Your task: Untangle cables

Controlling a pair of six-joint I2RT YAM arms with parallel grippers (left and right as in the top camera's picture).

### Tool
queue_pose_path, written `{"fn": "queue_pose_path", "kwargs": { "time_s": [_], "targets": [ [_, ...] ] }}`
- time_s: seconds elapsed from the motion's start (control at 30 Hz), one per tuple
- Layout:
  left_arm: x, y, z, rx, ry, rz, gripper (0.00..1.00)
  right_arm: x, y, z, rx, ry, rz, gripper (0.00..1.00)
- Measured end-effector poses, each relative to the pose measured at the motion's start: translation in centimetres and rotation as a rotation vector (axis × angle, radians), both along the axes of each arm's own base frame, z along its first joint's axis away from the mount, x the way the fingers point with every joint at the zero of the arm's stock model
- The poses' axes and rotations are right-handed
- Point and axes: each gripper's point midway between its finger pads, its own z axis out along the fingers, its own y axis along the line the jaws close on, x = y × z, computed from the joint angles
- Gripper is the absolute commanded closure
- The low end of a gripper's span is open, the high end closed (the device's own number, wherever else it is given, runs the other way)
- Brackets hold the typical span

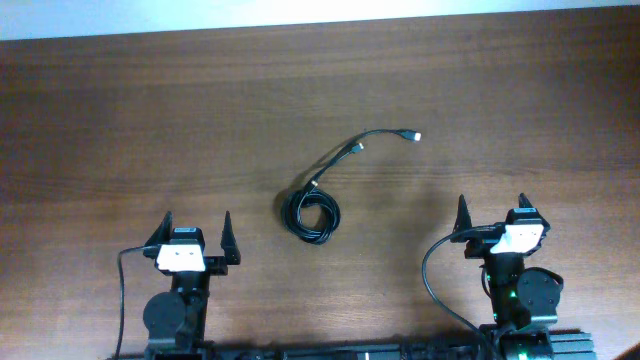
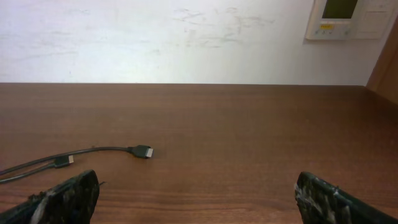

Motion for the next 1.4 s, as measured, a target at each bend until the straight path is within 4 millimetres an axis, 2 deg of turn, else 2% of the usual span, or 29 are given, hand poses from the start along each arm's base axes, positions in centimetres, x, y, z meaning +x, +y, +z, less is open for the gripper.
{"fn": "queue_pose_path", "kwargs": {
  "time_s": [0.3, 0.37, 0.47, 0.5, 0.57, 0.63, 0.77, 0.93, 1.03, 1.17, 1.3, 1.4],
  "targets": [
    [0.0, 0.0, 0.0, 0.000, 0.000, 0.000, 0.01, 0.0, 0.0, 0.0, 0.000, 0.000, 0.000, 0.01],
    [0.1, 0.0, 0.8, -0.001, -0.036, 0.000, 0.01, 0.0, 0.0, 0.0, 0.001, 0.000, 0.000, 0.01],
    [0.1, 0.0, 3.2, -0.002, -0.135, 0.001, 0.01, 0.0, 0.0, 0.0, 0.000, 0.000, 0.000, 0.01],
    [-0.1, 0.0, 5.0, -0.004, -0.209, -0.001, 0.01, 0.0, 0.0, 0.0, 0.000, 0.000, 0.000, 0.01],
    [-0.6, -1.0, 7.4, -0.003, -0.308, -0.058, 0.01, 0.0, 0.0, 0.0, 0.000, 0.000, 0.000, 0.01],
    [-0.8, -1.9, 7.7, 0.001, -0.324, -0.115, 0.01, 0.0, 0.0, 0.0, 0.000, 0.000, 0.000, 0.02],
    [-0.6, -3.4, 6.3, -0.054, -0.193, -0.198, 0.01, 0.0, 0.0, 0.0, 0.001, -0.001, 0.000, 0.02],
    [0.2, -4.0, 7.9, -0.087, -0.043, -0.227, 0.01, 0.0, 0.0, 0.1, 0.001, -0.002, 0.000, 0.01],
    [1.8, -4.2, 8.7, -0.095, 0.050, -0.236, 0.01, 0.0, 0.0, 0.0, 0.000, -0.002, 0.000, 0.01],
    [3.4, -4.8, 7.9, -0.111, 0.185, -0.262, 0.01, 0.0, 0.0, 0.1, 0.001, -0.003, 0.000, 0.01],
    [5.1, -5.4, 6.3, -0.132, 0.331, -0.281, 0.01, 0.0, 0.0, 0.1, 0.000, -0.003, 0.000, 0.01],
    [5.5, -5.6, 5.0, -0.152, 0.465, -0.281, 0.01, 0.0, 0.0, 0.1, 0.001, -0.003, 0.000, 0.01]
  ]
}}
